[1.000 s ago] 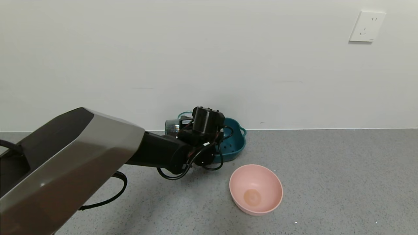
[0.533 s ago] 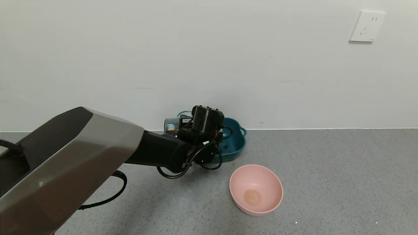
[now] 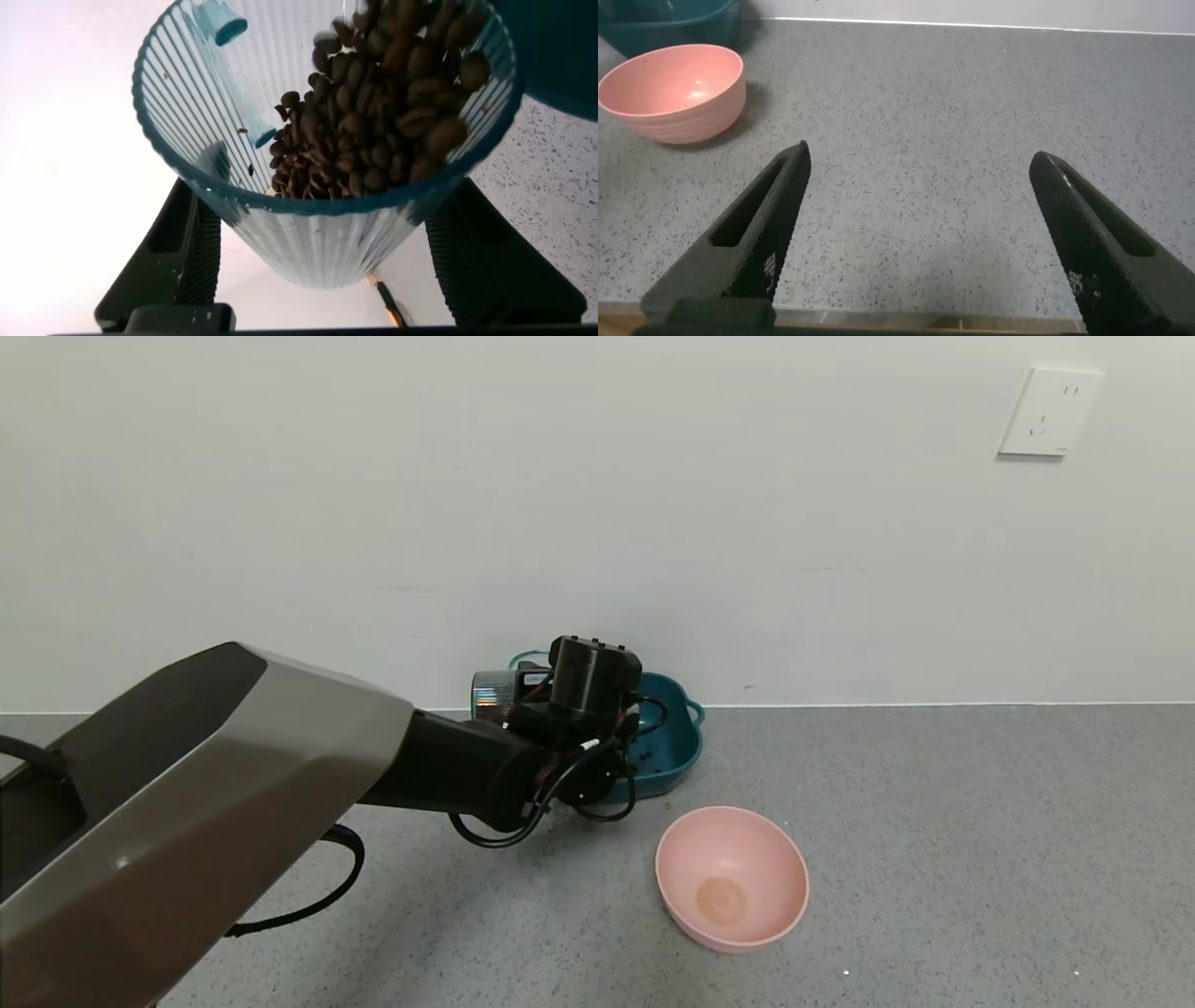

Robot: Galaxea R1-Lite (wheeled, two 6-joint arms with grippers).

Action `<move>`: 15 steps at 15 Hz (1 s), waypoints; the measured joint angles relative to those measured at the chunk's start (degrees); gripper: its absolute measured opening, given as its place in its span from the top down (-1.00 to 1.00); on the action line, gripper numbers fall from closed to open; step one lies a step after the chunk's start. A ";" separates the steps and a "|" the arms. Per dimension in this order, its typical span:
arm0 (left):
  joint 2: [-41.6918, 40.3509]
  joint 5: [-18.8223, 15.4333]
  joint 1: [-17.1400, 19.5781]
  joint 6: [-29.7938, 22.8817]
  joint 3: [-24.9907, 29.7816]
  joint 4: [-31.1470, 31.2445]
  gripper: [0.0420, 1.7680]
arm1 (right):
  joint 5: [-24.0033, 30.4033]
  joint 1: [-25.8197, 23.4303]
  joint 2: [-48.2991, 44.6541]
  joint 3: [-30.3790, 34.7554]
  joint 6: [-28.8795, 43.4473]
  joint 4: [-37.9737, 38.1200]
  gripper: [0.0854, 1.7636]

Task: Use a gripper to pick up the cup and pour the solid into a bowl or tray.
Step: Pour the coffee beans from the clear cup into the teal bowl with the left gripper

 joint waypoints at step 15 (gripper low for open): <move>0.11 0.68 0.28 0.61 -0.06 -0.02 -0.44 | 0.00 0.00 0.00 0.00 0.00 -0.11 -0.94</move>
